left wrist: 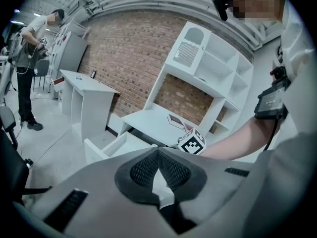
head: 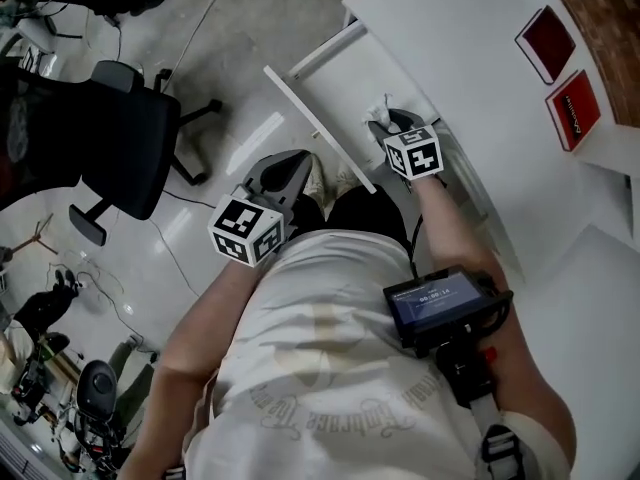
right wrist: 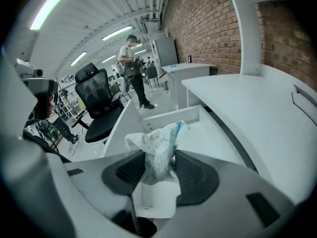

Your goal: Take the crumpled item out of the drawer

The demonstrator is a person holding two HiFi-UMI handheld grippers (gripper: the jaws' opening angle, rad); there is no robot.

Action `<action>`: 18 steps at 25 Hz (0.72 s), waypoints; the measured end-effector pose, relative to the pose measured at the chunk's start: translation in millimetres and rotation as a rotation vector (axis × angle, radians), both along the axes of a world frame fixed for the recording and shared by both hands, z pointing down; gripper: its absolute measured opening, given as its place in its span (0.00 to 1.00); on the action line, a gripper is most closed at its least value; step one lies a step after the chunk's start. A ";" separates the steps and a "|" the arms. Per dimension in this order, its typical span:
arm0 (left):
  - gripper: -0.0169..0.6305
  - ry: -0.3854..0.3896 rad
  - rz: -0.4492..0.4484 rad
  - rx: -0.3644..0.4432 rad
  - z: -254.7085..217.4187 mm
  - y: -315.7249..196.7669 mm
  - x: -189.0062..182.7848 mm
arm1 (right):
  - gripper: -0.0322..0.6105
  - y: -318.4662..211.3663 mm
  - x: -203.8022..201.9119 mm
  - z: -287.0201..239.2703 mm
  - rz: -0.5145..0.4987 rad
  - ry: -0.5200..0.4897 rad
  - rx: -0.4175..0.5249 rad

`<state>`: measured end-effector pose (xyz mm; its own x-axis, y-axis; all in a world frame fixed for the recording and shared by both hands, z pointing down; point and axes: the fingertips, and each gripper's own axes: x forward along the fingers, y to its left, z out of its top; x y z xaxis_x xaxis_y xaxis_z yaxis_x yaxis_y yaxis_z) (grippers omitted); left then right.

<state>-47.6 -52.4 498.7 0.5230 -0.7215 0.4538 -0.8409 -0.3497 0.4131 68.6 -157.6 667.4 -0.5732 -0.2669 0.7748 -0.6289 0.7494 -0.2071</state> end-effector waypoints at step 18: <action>0.06 0.033 0.132 0.100 -24.9 -29.5 -8.4 | 0.36 -0.4 -21.7 -96.2 0.104 -0.134 0.140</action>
<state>-56.0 -81.9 473.8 0.6297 -0.6861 0.3642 -0.7714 -0.4972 0.3971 46.8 -158.0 571.1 -0.6324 -0.4293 0.6447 -0.6780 0.7093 -0.1928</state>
